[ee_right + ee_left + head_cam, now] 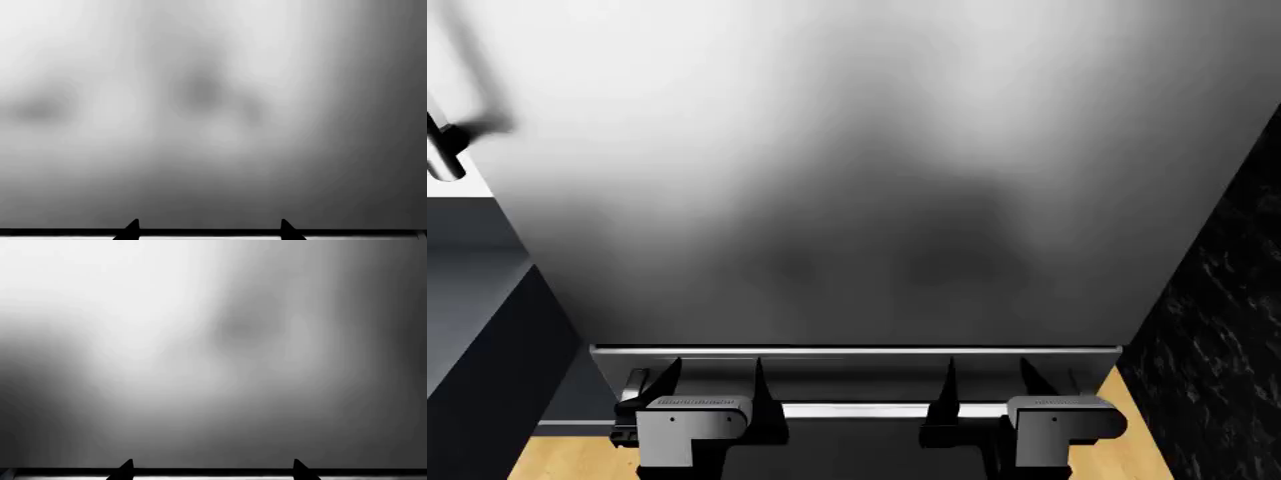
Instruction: Place the bar in the bowl and close the drawer.
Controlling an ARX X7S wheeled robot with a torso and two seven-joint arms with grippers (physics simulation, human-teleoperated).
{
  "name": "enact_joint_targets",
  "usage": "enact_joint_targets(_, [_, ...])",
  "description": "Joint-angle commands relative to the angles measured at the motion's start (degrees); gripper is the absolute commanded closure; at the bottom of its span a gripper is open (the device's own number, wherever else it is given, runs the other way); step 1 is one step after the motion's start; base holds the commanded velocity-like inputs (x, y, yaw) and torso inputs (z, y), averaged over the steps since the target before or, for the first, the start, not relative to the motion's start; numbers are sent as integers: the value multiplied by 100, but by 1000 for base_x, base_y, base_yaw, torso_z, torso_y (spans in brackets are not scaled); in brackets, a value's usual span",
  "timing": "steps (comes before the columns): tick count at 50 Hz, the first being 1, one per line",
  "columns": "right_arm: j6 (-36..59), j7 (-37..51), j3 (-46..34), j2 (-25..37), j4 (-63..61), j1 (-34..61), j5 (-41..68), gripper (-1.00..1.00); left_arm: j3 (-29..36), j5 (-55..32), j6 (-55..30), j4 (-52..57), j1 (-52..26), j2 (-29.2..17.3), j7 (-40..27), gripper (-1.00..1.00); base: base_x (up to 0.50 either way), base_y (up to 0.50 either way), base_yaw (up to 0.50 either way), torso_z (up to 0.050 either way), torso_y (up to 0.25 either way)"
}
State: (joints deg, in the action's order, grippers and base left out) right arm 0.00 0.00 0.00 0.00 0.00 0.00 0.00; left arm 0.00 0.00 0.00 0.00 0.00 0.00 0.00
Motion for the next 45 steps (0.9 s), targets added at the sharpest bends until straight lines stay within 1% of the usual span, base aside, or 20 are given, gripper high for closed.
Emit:
enact_joint_targets(1, [0, 117, -104, 89, 19, 8, 95, -100, 103, -83, 14, -19, -8, -91, -113, -100, 0, 0, 0, 0, 0])
enact_joint_targets(10, [117, 343, -262, 242, -65, 10, 252, -100, 271, -243, 75, 130, 32, -247, -315, -100, 0, 0, 0, 0, 0])
enact_joint_targets(14, [186, 419, -298, 296, -236, -36, 293, -100, 296, -336, -7, 249, 44, -294, -366, -100, 0, 0, 0, 44, 0])
enact_joint_targets(17, [293, 490, -309, 351, -521, -129, 297, -100, 326, -355, -186, 612, 136, -359, -410, -100, 0, 0, 0, 50, 0])
enact_joint_targets(21, [593, 595, -264, 472, -1399, -424, 300, -100, 288, -615, -815, 1694, 450, -539, -337, -100, 0, 0, 0, 50, 0])
enact_joint_targets(25, [766, 656, -259, 666, -2329, -819, 167, -100, 311, -811, -1518, 3005, 827, -788, -269, -100, 0, 0, 0, 50, 0])
enact_joint_targets(30, [975, 718, -175, 857, -3249, -1140, 57, -100, 243, -1050, -2202, 4144, 988, -1008, -275, -100, 0, 0, 0, 50, 0])
enact_joint_targets(35, [1592, 742, 79, 1050, -4106, -1125, 102, -100, -71, -1397, -3096, 4918, 676, -1227, -376, -100, 0, 0, 0, 50, 0])
enact_joint_targets(37, [1907, 775, 193, 1129, -4452, -1009, 75, -100, -211, -1537, -3519, 5221, 430, -1332, -437, -100, 0, 0, 0, 50, 0])
enact_joint_targets(42, [2971, 758, 440, 1321, -5345, -512, 195, -100, -704, -2204, -4833, 5968, -460, -1584, -644, -100, 0, 0, 0, 50, 0])
enact_joint_targets(43, [3149, 753, 473, 1352, -5471, -409, 220, -100, -746, -2467, -4946, 5994, -620, -1736, -826, -100, 0, 0, 0, 50, 0])
enact_joint_targets(45, [3499, 735, 555, 1399, -5703, -221, 305, -100, -732, -3163, -4965, 5996, -889, -2222, -1440, -100, 0, 0, 0, 50, 0])
